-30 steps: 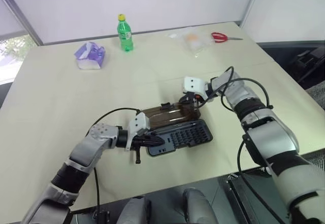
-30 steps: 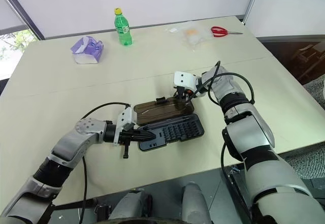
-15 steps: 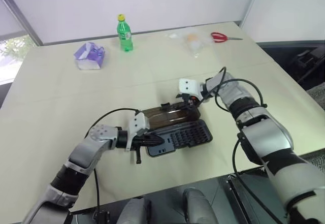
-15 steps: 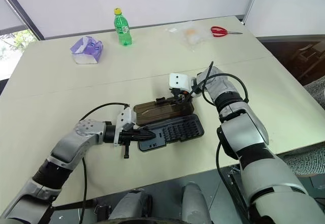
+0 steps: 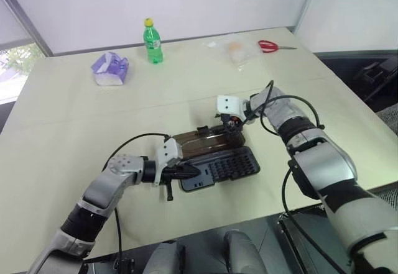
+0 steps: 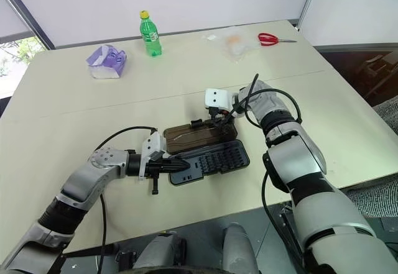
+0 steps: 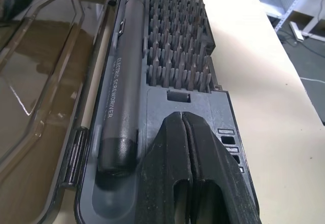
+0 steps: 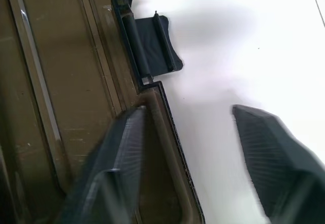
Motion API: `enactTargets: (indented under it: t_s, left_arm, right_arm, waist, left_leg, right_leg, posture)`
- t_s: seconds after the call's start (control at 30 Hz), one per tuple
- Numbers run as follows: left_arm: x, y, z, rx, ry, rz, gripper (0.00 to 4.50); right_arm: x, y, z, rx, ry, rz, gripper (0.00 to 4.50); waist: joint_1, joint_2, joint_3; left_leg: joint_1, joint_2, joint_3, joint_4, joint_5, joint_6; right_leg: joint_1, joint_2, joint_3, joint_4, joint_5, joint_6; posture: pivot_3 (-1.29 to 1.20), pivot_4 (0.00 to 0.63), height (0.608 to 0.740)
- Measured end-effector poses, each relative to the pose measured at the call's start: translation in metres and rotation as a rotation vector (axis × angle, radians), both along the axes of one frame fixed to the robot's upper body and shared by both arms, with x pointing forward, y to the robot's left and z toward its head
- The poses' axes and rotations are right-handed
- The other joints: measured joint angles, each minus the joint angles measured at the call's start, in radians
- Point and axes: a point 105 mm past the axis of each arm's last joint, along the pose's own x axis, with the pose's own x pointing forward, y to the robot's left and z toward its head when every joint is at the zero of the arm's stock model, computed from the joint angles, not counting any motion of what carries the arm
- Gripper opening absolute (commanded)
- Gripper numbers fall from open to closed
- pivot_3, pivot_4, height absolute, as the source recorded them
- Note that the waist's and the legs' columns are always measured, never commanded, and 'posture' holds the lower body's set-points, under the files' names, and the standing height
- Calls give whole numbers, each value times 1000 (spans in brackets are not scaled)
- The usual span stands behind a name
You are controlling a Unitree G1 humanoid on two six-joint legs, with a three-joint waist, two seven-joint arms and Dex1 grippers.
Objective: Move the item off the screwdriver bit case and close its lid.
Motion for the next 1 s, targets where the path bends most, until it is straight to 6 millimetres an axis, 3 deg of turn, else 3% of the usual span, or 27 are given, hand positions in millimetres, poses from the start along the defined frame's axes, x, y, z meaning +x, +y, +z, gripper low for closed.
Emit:
enactTargets:
  t_s: [0.07, 0.1, 0.2, 0.67, 0.8, 1.0]
  left_arm:
    - [1, 1, 0, 1, -1, 10, 0]
    - [1, 2, -1, 0, 1, 16, 0]
    - [0, 6, -2, 1, 10, 33, 0]
    - [7, 11, 1, -17, 17, 100, 0]
    - [16, 11, 12, -69, 27, 149, 0]
    - [38, 24, 50, -198, 5, 266, 0]
  right_arm:
    - [-2, 2, -3, -6, 15, 11, 84]
    - [-2, 2, -2, -20, 13, 21, 35]
    - [-1, -5, -4, -35, 15, -5, 35]
    - [1, 3, -2, -72, -79, 67, 35]
    - [1, 7, 3, -84, -182, 137, 35]
    - [-9, 6, 22, -79, -432, 278, 35]
  waist:
    - [0, 0, -1]
    - [0, 0, -1]
    - [0, 0, -5]
    - [-7, 0, -5]
    - [-10, 0, -5]
    - [-1, 0, -4]
  left_leg:
    - [1, 0, 0, 0, 0, 0]
    - [2, 0, 0, 1, 0, 0]
    - [3, 1, 0, 1, 0, 0]
    - [3, 1, 0, 0, 0, 0]
    - [0, 1, 0, 0, 0, 0]
    - [-5, 0, 0, -1, 0, 0]
  right_leg:
    - [1, 0, 0, 0, 0, 0]
    - [2, 0, 0, 0, 0, 0]
    - [4, 1, 0, 0, 0, 0]
    - [3, 1, 1, 0, 0, 0]
    - [0, 1, 1, 0, 0, 0]
    - [-6, 1, 1, 0, 0, 0]
  posture:
    - [0, 150, 740]
    - [0, 150, 740]
    - [0, 150, 740]
    - [0, 150, 740]
    - [0, 150, 740]
    - [0, 150, 740]
